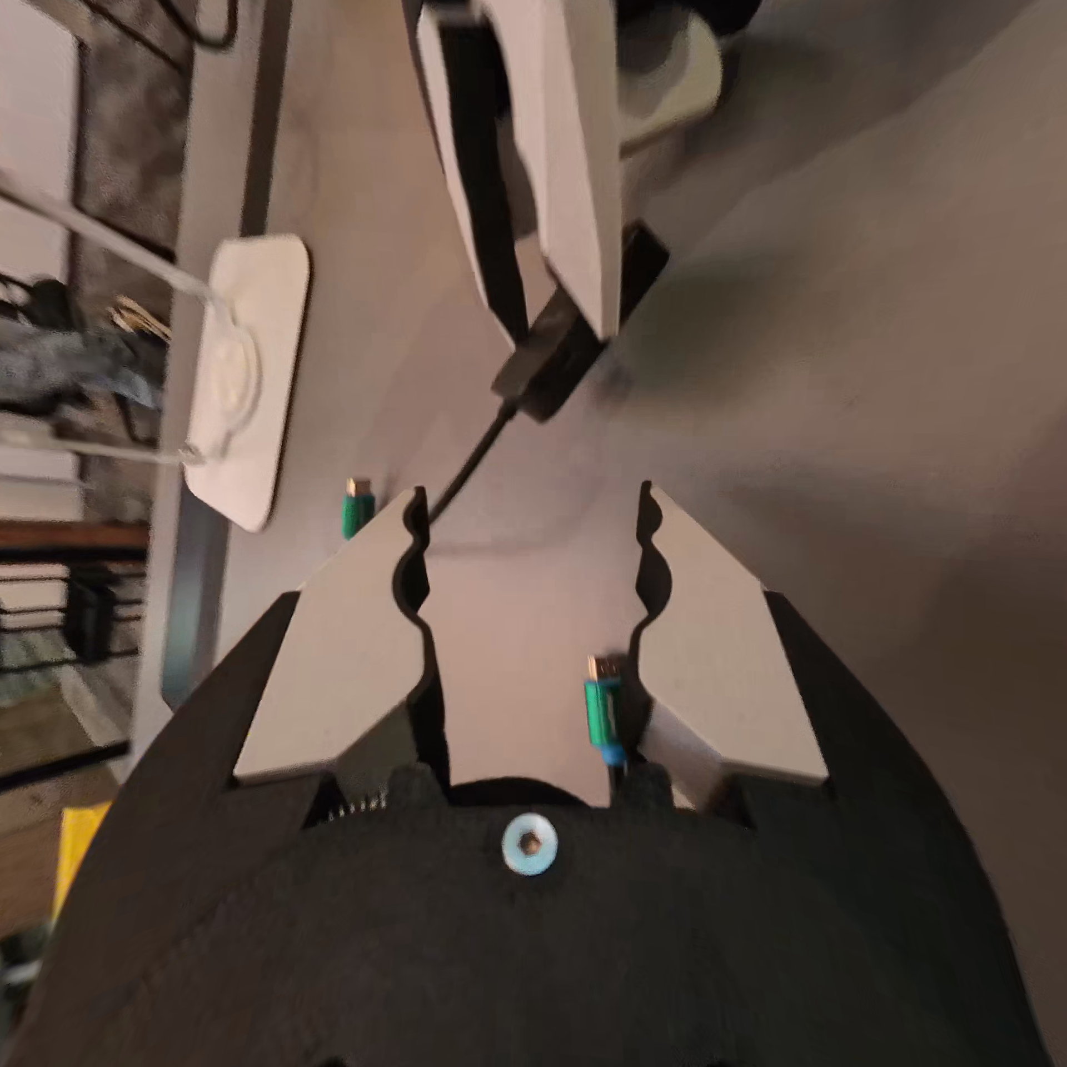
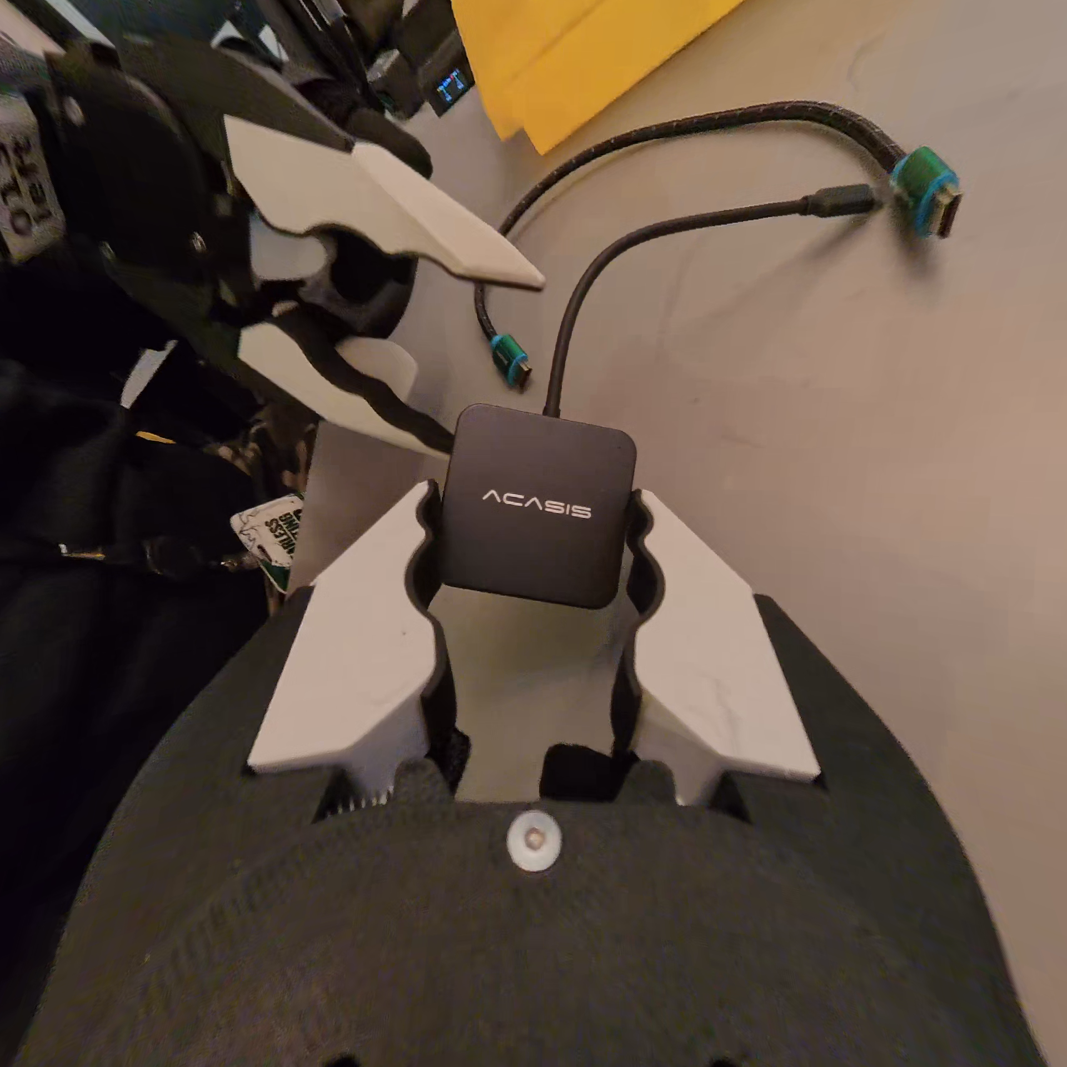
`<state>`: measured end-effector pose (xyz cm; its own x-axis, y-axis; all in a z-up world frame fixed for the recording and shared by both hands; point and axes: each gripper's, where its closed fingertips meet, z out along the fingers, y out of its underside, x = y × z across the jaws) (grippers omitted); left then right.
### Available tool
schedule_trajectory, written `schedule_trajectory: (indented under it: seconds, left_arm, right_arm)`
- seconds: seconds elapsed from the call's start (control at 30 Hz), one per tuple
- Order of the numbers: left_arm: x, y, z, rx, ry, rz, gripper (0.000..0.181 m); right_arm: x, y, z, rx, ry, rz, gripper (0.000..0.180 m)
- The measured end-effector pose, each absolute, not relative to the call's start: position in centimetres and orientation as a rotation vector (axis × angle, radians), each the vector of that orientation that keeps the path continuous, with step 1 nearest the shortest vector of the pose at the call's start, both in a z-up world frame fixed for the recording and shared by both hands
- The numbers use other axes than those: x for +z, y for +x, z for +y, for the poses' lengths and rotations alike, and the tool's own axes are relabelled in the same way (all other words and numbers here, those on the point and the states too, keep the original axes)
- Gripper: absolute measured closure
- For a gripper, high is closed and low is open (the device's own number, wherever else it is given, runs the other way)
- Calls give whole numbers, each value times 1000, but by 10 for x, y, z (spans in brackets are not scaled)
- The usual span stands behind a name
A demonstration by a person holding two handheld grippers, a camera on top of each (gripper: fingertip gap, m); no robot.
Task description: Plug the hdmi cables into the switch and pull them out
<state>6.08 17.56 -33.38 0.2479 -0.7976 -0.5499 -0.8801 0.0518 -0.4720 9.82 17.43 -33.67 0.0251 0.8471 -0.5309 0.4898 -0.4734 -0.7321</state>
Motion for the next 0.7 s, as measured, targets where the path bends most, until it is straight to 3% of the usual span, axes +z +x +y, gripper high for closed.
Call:
schedule_trajectory:
  seconds: [0.13, 0.37, 0.47, 0.57, 0.7]
  left_arm:
    - [-331, 85, 181, 184, -1605, 1602, 113]
    - [-340, 103, 170, 124, -1528, 1686, 164]
    - [-339, 103, 171, 127, -1522, 1677, 167]
    - [-339, 98, 174, 102, -1549, 1650, 169]
    - [-334, 95, 175, -29, -1601, 1588, 169]
  right_arm:
    - [-331, 95, 165, 1512, -1951, -1361, 117]
    - [-326, 91, 154, 1596, -1931, -1362, 117]
    - [-321, 91, 156, 1605, -1889, -1347, 117]
    - [-314, 96, 165, 1513, -1811, -1364, 99]
    - [-302, 107, 171, 1303, -1651, -1464, 101]
